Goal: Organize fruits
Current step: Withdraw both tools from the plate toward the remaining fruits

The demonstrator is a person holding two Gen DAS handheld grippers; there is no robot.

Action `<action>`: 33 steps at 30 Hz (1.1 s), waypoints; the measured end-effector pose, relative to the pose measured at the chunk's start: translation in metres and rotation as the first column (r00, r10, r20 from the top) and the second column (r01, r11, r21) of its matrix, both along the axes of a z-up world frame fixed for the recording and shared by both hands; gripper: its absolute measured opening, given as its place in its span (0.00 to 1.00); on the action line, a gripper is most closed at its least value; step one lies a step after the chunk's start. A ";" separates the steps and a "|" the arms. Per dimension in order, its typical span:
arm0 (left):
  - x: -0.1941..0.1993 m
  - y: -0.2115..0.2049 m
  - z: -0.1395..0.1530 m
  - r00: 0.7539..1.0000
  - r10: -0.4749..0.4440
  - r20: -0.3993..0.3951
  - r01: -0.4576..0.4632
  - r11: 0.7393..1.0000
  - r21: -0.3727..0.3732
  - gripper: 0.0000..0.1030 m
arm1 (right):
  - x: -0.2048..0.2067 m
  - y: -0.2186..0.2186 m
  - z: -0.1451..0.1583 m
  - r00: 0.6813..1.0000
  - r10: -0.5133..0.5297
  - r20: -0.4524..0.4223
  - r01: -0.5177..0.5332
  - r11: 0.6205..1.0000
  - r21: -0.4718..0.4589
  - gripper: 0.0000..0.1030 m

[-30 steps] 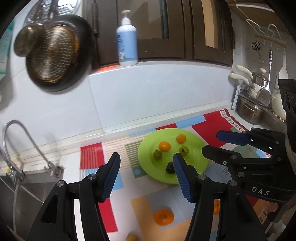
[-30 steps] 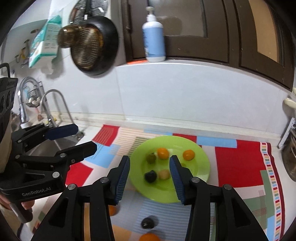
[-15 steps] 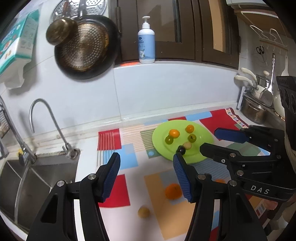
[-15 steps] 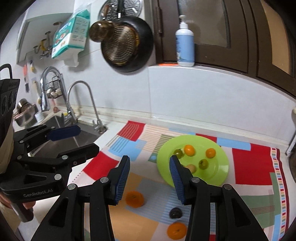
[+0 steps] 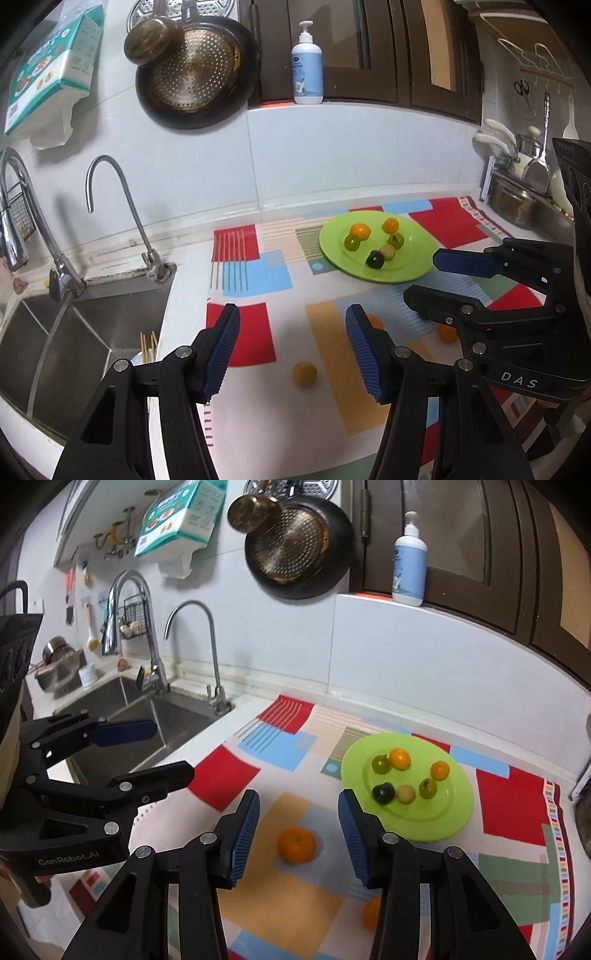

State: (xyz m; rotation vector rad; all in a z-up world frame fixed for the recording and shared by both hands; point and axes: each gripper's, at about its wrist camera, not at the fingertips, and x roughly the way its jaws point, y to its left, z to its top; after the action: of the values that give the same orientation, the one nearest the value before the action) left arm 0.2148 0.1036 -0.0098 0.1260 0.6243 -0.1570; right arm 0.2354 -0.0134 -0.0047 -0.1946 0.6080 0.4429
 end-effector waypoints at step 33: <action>0.040 -0.003 -0.101 0.964 -0.040 -0.262 0.032 0.999 -0.035 0.46 | 0.047 0.013 -0.089 0.972 -0.013 -0.234 -0.002 0.998 -0.064 0.53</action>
State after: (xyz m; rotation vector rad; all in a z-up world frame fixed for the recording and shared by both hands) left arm 0.2549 0.1006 -0.1111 0.0880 0.8845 -0.2206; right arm 0.2827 0.0000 -0.0938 -0.2028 0.8556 0.4443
